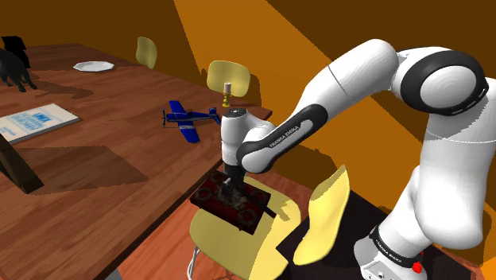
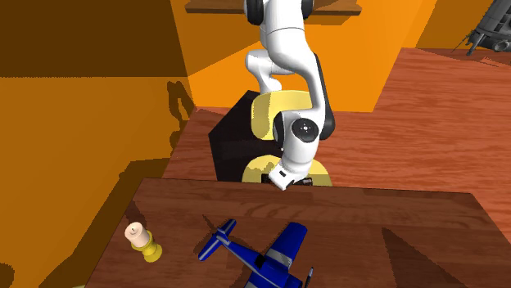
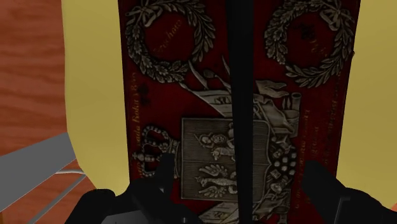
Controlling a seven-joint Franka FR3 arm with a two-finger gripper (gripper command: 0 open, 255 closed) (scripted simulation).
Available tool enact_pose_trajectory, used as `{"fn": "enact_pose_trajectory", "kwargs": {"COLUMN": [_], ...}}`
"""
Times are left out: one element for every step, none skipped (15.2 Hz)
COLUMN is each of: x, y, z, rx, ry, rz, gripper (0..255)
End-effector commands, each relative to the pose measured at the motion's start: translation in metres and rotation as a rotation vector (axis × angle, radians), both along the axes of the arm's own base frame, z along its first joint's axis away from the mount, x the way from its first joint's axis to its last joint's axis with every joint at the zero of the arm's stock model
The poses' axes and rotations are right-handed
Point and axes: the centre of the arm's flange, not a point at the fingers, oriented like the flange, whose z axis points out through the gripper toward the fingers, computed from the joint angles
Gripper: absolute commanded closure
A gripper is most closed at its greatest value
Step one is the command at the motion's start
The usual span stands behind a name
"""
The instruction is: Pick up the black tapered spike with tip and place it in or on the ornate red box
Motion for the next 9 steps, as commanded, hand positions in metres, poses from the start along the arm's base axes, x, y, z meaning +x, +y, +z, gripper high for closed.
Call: {"fn": "enact_pose_trajectory", "kwargs": {"x": [0.000,0.001,0.001,0.001,0.001,0.001,0.001,0.001,0.001], "y": [0.001,0.002,0.002,0.002,0.002,0.002,0.002,0.002,0.002], "z": [0.025,0.035,0.035,0.035,0.035,0.035,0.035,0.035,0.035], "rx": [-0.001,-0.001,-0.001,-0.001,-0.001,-0.001,-0.001,-0.001,-0.001], "ry": [0.001,0.001,0.001,0.001,0.001,0.001,0.001,0.001,0.001], "rz": [0.000,0.000,0.000,0.000,0.000,0.000,0.000,0.000,0.000], "gripper": [0,0,0,0,0,0,0,0,0]}}
